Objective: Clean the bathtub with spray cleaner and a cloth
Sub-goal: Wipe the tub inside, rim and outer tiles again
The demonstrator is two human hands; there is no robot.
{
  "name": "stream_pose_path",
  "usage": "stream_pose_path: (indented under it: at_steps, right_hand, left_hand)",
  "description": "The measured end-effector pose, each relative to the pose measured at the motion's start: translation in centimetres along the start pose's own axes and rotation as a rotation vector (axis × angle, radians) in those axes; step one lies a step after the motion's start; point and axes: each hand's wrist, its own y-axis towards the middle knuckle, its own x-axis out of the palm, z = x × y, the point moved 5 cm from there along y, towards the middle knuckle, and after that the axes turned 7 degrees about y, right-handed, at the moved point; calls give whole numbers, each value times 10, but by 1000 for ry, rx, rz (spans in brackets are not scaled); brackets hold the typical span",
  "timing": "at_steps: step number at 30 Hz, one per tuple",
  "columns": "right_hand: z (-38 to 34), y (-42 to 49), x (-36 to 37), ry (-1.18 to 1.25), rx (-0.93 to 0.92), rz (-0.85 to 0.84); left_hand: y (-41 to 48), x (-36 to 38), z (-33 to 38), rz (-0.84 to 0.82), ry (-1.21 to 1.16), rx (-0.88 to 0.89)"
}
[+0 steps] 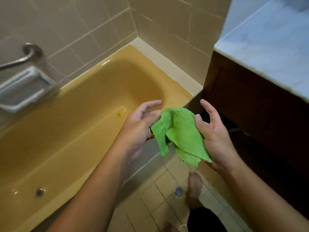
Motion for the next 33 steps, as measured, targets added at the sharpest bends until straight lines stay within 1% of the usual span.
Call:
stream_pose_path:
  at_steps: [3,4,8,12,15,17,20,22,23,25,28,31,33]
  right_hand:
    - [-22,-45,48,46,-43,-69]
    - [-28,-59,64,71,-40,-93]
    - [-42,-105,109,125,-14,-206]
    - [-51,-142,132,35,1,-286]
    - [-60,-157,141,-59,-51,-321]
    - [-70,-163,149,-117,-87,-382]
    - [-82,-171,165,-357,-170,-502]
    - [-85,-179,184,-439,-175,-594]
    - [-84,-184,194,-463,-174,-640]
    - [-83,-192,211,-492,-177,-696]
    - [-83,-198,229,-511,-168,-717]
    - [-80,-201,240,-498,-125,-730]
    - [-75,-203,245,-447,-116,-698]
  left_hand:
    - [-69,-25,26,-23,37,31]
    - [-89,-32,29,-7,60,50]
    - [-153,-57,46,155,123,203]
    - [-205,-87,76,286,114,289]
    - [-234,-107,94,326,65,324]
    - [-249,-119,102,319,62,343]
    - [-265,-128,118,275,75,398]
    - [-273,-131,132,255,64,432]
    - [-275,-133,139,269,45,439]
    - [-277,-139,149,351,-37,447]
    - [-279,-145,154,444,-137,464]
    - [-278,-139,153,432,-179,454]
    - [-276,-138,152,449,-238,451]
